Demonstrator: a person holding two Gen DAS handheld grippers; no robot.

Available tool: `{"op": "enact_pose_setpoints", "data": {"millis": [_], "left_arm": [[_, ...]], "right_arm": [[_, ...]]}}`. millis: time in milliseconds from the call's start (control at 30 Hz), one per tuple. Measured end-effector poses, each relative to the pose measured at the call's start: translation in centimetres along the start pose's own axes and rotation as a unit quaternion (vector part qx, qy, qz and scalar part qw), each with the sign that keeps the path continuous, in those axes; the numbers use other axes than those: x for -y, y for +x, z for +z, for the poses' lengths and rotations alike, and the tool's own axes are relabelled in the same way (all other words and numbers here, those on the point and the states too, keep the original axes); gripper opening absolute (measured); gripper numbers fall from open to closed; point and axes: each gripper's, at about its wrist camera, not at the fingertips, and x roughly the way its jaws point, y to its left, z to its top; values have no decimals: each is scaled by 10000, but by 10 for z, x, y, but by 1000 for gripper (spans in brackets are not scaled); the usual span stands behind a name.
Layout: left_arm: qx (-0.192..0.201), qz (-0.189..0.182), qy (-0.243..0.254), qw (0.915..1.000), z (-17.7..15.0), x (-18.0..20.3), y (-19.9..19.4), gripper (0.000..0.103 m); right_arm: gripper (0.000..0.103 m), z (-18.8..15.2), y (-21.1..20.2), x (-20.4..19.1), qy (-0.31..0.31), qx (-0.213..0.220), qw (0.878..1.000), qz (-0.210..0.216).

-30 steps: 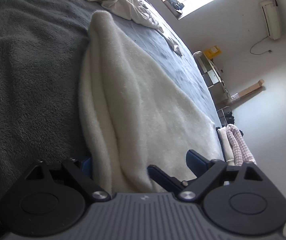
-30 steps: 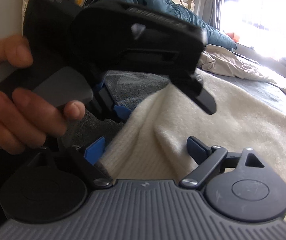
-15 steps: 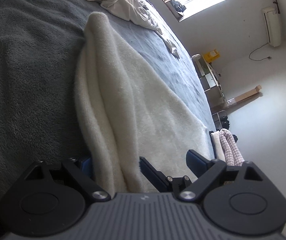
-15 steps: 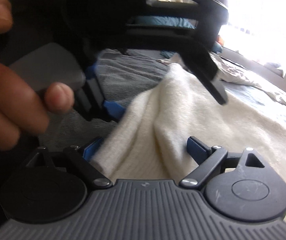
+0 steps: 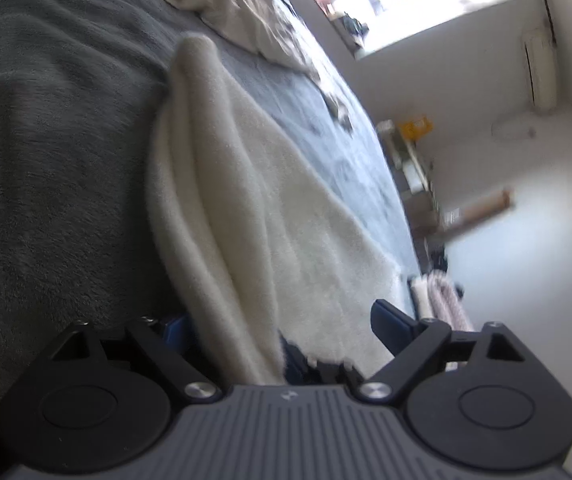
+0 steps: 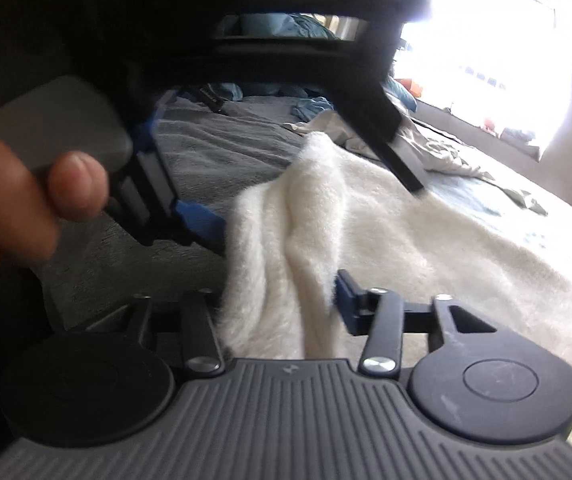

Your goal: Fold clothes

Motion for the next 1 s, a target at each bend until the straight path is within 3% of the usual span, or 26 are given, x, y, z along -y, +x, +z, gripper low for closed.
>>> {"op": "enact_pose_setpoints", "data": {"millis": [67,300,467,700,933,1000], "left_arm": [[76,-35,-50,10000,2,-6,3,90],[410,458,294,9977,20,-13,18,87],[594,621,412,9954,43,-22,25,77],[681,657,432,9946,73,-29,41,66],[829,397,158,9956,93,-39,60,63],[865,397,132,9954,96,-41,64,57]], "right_arm": [[30,0,0,5,68,24,10000,-9],[28,1,-5,11,78,71,9999,15],[28,4,-2,12,94,92,9999,39],[28,-1,-9,8,142,138,9998,65],[28,-6,-17,-1,188,193,9996,106],[28,-6,-19,-2,198,208,9995,122]]}}
